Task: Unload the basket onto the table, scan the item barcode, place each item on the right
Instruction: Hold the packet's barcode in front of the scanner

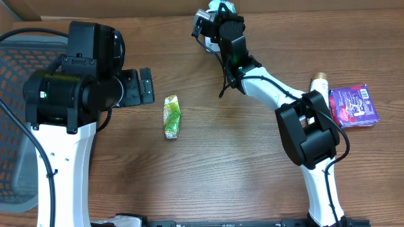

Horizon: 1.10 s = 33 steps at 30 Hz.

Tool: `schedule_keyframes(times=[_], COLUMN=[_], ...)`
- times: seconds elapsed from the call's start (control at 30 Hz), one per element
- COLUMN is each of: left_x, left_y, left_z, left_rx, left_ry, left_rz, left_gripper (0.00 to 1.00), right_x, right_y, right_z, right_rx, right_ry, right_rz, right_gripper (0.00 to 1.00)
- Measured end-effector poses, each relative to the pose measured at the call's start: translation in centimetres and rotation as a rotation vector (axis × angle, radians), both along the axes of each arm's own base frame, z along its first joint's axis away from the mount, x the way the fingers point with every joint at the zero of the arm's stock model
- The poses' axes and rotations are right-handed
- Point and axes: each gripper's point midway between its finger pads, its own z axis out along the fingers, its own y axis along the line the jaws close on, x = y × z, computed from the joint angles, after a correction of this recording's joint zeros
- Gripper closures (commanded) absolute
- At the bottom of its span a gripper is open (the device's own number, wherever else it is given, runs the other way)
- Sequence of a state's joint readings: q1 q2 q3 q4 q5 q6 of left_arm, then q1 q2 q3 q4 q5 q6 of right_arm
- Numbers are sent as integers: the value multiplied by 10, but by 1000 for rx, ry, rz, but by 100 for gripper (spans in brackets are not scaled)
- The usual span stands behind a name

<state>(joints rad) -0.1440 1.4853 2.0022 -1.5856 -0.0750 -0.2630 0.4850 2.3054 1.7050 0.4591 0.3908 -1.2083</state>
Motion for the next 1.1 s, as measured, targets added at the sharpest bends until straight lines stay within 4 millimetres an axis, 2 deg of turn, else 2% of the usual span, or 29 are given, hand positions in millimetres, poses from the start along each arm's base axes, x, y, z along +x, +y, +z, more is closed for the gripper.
schedule_keyframes(times=[0.3, 0.7, 0.9, 1.1], left_x=[0, 0, 0, 0], left_y=[0, 0, 0, 0], left_z=[0, 0, 0, 0], left_rx=[0, 0, 0, 0], left_ry=[0, 0, 0, 0], left_rz=[0, 0, 0, 0], left_gripper=[0, 0, 0, 0], right_x=[-1, 4, 4, 4], right_y=[12, 3, 1, 0], right_z=[-2, -2, -12, -13], right_rx=[5, 8, -8, -10], right_ry=[11, 12, 48, 50], right_rz=[91, 100, 95, 92], right_gripper=[96, 96, 96, 96])
